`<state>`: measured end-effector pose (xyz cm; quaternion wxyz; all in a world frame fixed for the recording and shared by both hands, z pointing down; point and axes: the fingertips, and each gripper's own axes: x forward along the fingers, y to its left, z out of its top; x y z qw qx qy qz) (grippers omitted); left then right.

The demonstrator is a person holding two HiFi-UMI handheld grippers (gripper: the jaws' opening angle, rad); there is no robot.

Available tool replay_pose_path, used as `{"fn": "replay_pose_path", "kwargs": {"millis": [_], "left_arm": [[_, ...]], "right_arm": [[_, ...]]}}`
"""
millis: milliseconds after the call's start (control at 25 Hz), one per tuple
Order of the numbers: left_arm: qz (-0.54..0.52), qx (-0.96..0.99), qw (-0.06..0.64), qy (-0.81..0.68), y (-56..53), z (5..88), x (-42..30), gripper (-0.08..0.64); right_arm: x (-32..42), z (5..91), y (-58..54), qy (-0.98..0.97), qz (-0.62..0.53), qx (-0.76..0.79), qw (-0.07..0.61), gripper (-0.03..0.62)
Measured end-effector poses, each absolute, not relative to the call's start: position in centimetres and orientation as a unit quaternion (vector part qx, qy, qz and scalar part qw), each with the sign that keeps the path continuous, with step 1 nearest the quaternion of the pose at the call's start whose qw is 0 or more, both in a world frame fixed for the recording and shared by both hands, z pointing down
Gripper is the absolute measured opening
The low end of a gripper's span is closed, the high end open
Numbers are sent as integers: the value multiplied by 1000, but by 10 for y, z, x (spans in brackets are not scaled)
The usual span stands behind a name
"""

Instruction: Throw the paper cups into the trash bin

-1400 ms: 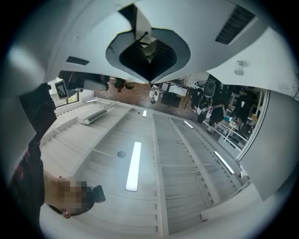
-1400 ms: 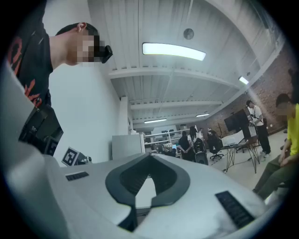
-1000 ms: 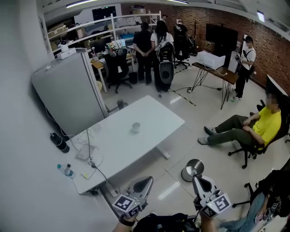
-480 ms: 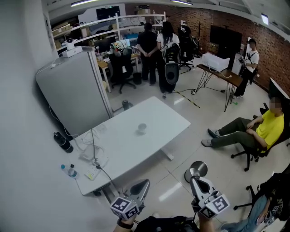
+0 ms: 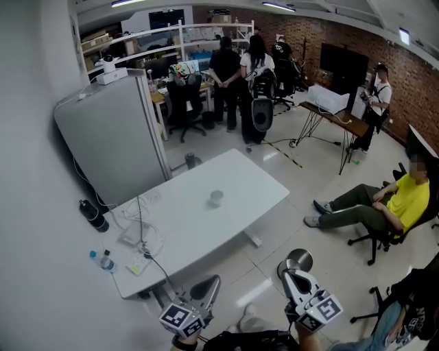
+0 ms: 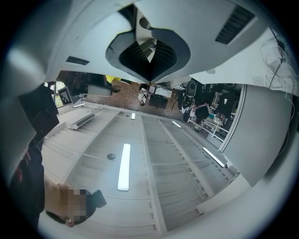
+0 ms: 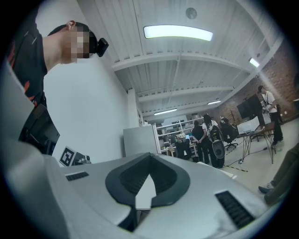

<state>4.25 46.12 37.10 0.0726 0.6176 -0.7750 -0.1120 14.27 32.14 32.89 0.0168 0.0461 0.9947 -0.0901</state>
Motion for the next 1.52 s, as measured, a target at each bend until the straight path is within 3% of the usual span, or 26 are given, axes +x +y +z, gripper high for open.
{"fn": "replay_pose_path", "kwargs": {"millis": [920,1280,1520], "left_arm": [[-97,568,46,-816,366,339,-75,2],[-129,550,50,-823,336,347,-108,2],[-121,550,31,-826,313,337,-129,2]], "right_arm": [[26,305,204,987,-91,114,73,2],[3,301,170,987,-52,127,82,2],[-22,300,169,988,32,134,66,2]]}}
